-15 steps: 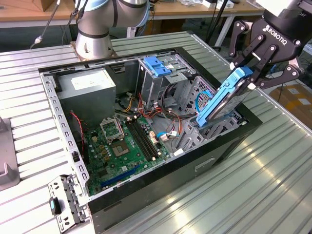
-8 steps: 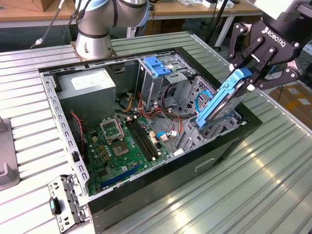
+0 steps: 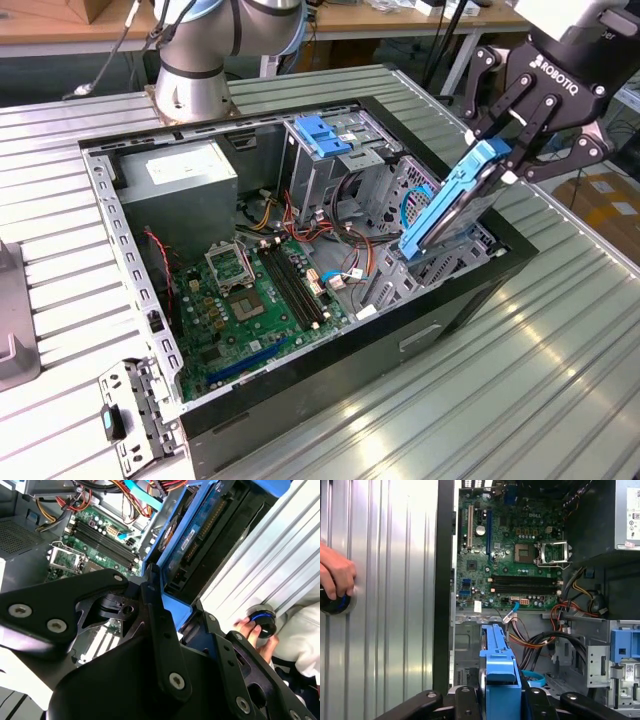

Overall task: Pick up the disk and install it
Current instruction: 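Insert the disk into the insertion slot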

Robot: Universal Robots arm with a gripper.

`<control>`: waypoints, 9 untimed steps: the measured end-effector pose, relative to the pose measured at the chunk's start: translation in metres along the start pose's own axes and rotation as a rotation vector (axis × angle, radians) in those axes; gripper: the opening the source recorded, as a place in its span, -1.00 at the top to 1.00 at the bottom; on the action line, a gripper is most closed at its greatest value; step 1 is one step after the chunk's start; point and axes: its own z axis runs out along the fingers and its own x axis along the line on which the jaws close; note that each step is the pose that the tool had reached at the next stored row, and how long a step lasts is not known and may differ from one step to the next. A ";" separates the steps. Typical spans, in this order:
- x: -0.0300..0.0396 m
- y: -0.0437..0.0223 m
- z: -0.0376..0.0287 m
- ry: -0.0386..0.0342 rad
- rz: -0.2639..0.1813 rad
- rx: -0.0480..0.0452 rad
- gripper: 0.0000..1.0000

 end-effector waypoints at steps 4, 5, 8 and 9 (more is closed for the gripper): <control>-0.0025 0.0000 0.0018 0.0000 -0.003 -0.0003 0.26; -0.0025 0.0000 0.0024 0.0000 -0.003 -0.0003 0.26; -0.0023 -0.0001 0.0043 0.0002 -0.003 -0.0003 0.26; -0.0023 -0.0001 0.0048 0.0003 -0.003 -0.0003 0.26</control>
